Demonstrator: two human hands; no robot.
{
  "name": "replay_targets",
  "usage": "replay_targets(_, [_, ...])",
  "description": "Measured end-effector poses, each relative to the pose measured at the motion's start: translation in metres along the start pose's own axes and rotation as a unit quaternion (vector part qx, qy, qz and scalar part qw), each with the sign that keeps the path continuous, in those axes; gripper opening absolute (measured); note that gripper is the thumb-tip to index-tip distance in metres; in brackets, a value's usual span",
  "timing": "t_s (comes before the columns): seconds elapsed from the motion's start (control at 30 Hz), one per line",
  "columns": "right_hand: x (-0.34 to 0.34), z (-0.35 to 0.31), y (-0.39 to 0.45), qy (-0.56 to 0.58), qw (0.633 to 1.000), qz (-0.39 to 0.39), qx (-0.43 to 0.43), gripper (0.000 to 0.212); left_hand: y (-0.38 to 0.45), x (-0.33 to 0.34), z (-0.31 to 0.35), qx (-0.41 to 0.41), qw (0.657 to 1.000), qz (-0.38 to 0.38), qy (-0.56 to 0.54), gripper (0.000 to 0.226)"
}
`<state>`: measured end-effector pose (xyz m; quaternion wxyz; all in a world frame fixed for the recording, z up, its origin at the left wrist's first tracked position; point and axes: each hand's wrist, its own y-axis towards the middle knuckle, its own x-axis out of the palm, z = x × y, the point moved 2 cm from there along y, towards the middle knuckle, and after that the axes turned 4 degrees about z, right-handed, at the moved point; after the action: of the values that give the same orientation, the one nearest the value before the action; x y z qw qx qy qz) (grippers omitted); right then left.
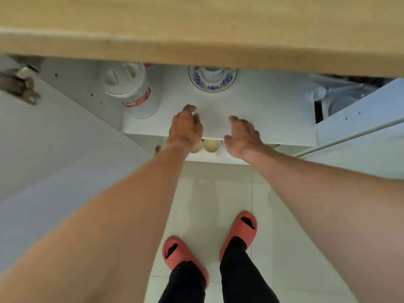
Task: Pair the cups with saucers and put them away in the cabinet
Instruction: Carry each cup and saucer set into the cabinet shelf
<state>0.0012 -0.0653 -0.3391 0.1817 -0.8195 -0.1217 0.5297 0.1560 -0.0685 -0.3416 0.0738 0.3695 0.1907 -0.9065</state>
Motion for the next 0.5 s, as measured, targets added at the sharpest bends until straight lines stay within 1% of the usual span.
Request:
replay_targets(0.07, [-0.012, -0.004, -0.043, -0.066, 0.998, -0.005, -0.016, 0.037, -0.040, -0.019, 0.007, 0.041, 0.991, -0.041, 0.121, 0.041])
replay_targets(0.13, [-0.032, -0.011, -0.086, -0.074, 0.997, 0.001, -0.013, 0.033, -0.075, -0.045, 0.015, 0.074, 0.971, -0.075, 0.213, 0.045])
replay_targets(0.2, [-0.058, -0.018, -0.124, -0.060, 0.998, 0.008, 0.001, 0.033, -0.108, -0.072, 0.026, 0.101, 0.956, -0.094, 0.258, 0.048])
replay_targets(0.3, [-0.099, -0.033, -0.171, -0.042, 0.999, 0.026, 0.003, 0.038, -0.152, -0.114, 0.054, 0.144, 0.944, -0.091, 0.281, 0.049])
replay_targets(0.4, [-0.135, -0.045, -0.204, -0.015, 0.997, 0.072, 0.011, 0.033, -0.176, -0.149, 0.090, 0.170, 0.945, -0.070, 0.270, 0.046])
replay_targets(0.5, [-0.180, -0.060, -0.225, 0.028, 0.984, 0.172, -0.034, 0.026, -0.181, -0.181, 0.138, 0.214, 0.951, -0.014, 0.222, 0.043])
